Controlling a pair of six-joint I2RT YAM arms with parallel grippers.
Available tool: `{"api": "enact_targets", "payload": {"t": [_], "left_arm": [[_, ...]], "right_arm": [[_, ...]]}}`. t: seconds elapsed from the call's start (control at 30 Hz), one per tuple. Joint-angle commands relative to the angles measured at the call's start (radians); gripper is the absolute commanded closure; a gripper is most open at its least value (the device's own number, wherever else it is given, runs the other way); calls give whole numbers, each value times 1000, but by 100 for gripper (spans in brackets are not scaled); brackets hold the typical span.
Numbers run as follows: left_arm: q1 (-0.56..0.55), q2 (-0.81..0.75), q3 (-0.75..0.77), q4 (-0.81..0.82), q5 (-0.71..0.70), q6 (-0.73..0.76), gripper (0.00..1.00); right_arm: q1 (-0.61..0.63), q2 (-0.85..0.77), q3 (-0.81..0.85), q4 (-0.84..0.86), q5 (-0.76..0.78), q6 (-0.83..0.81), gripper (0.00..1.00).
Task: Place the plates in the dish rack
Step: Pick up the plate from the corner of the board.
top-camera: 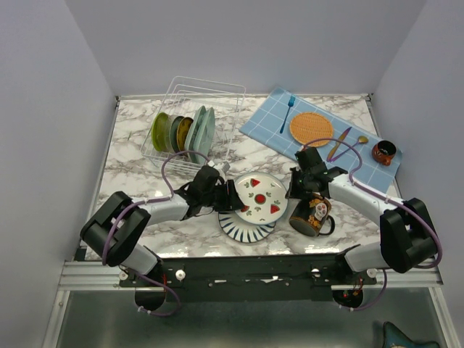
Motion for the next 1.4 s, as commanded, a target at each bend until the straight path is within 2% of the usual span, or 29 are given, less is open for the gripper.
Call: {"api": "enact_targets", "payload": {"t": [0.0,0.43,0.9,1.0,1.1,1.37], "left_arm": [[-13,21,-19,128,30,-60,45],[-23,36,-91,324,12,-167,45],[-41,131,-105,571,56,-293,46],[-50,136,-97,587,58,-298,50],[-56,133,-92,584,55,-293,57],[-62,128,-91,572,52,-285,83]], "right_arm": [[-2,-5,-1,2,-17,9,100],[-2,-2,-11,11,-71,10,100],[-2,-6,-14,20,-91,6,100],[-2,-11,-20,25,-92,6,100],[-2,-17,-23,26,-94,3,100],[-2,-29,-24,23,-84,3,99]]}}
